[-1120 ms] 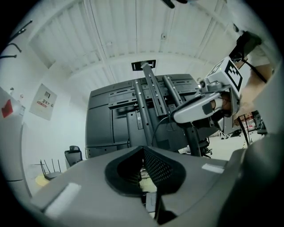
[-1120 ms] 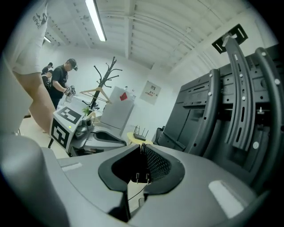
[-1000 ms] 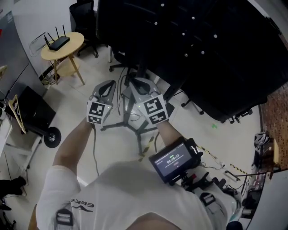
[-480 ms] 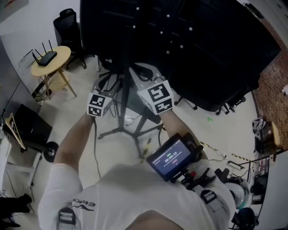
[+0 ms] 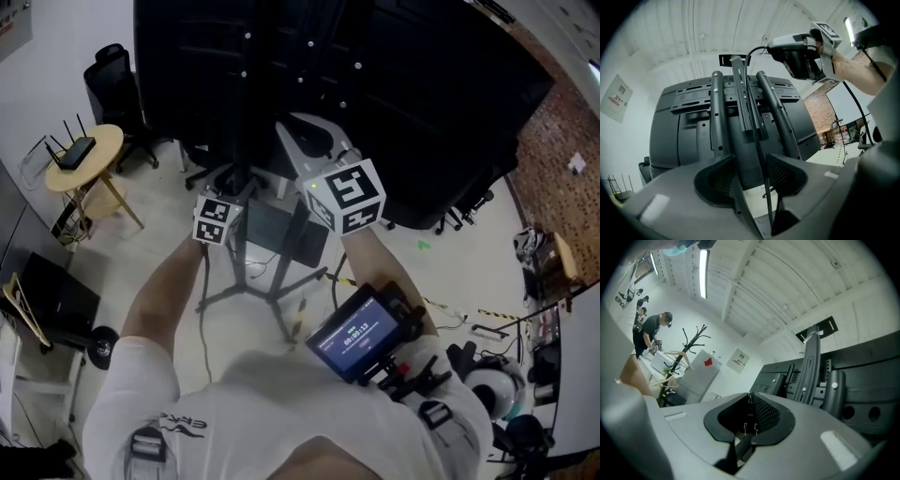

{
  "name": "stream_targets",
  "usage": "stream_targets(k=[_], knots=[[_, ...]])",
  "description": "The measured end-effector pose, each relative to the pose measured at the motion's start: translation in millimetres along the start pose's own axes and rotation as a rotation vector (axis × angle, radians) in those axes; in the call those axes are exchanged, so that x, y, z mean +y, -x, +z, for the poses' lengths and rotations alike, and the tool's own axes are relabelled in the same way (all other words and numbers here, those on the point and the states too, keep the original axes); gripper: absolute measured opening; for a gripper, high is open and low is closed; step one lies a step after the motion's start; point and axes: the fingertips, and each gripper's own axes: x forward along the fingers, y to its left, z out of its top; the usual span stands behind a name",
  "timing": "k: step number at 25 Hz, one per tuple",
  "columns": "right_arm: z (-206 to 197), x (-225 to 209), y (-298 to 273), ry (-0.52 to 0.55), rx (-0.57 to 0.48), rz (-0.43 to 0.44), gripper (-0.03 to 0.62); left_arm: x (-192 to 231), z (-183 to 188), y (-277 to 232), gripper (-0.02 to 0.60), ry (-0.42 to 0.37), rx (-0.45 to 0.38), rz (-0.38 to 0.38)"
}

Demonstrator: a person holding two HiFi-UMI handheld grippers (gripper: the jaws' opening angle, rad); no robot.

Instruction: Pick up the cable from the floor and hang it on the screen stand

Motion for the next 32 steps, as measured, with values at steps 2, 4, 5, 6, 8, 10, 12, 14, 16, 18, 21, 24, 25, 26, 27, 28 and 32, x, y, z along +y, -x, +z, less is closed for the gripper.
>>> stream_targets(k=[2,4,5,6,8,10,12,14,16,18,21,24,25,26,27,28,32], knots=[[9.0,-10.7,7.7,0.009,-0.016,-0.023,0.052,-7.9,1.7,-10.2,0.204,0.007,-0.007,-0.014],[16.6,-22.3,15.8,0.014,-0.028,-0.048,0.052,-16.7,5.6,-18.5,0.176,0.003,-0.018,-0.025],[19.2,-27.9,20.0,0.014,-0.032,-0.061,0.052,-20.2,7.4,-21.4,0.121,0.0,-0.024,-0.024],[21.2,-33.4,24.0,0.012,-0.036,-0.073,0.052,-22.6,8.9,-24.3,0.055,-0.001,-0.03,-0.02],[23.7,-44.1,31.6,0.006,-0.045,-0.098,0.054,-24.8,10.4,-30.6,0.002,0.001,-0.041,-0.01],[22.9,-54.1,38.6,0.001,-0.046,-0.123,0.054,-28.0,11.4,-35.3,0.002,0.011,-0.044,-0.019],[19.2,-64.3,44.2,-0.008,-0.042,-0.147,0.054,-30.9,15.0,-37.3,0.002,0.012,-0.04,-0.033],[14.0,-74.1,49.8,-0.021,-0.038,-0.169,0.054,-30.6,21.6,-36.1,0.002,0.008,-0.037,-0.041],[8.3,-83.3,56.5,-0.032,-0.034,-0.191,0.054,-28.4,27.9,-33.3,0.001,0.0,-0.038,-0.044],[3.5,-92.8,64.2,-0.043,-0.032,-0.215,0.054,-23.3,32.2,-31.3,0.002,-0.01,-0.045,-0.044],[-1.3,-108.5,76.3,-0.059,-0.035,-0.255,0.054,-10.1,53.9,-27.1,0.0,-0.015,-0.066,-0.039],[-5.3,-122.8,88.3,-0.088,-0.044,-0.291,0.054,5.6,85.9,-23.5,0.0,-0.019,-0.081,-0.016],[-5.9,-126.9,92.6,-0.1,-0.049,-0.303,0.054,9.3,97.4,-22.2,0.001,-0.018,-0.088,-0.008],[-6.0,-130.8,96.9,-0.111,-0.055,-0.315,0.054,12.2,109.3,-21.2,0.0,-0.012,-0.096,-0.002],[-5.6,-134.6,100.7,-0.121,-0.062,-0.326,0.054,14.3,121.3,-20.8,0.002,-0.001,-0.105,0.001],[-4.7,-138.1,104.1,-0.128,-0.07,-0.336,0.054,15.9,133.2,-21.1,0.0,0.013,-0.115,0.002],[0.9,-146.8,111.8,-0.133,-0.091,-0.363,0.054,19.5,172.4,-25.9,0.001,0.048,-0.145,0.001]])
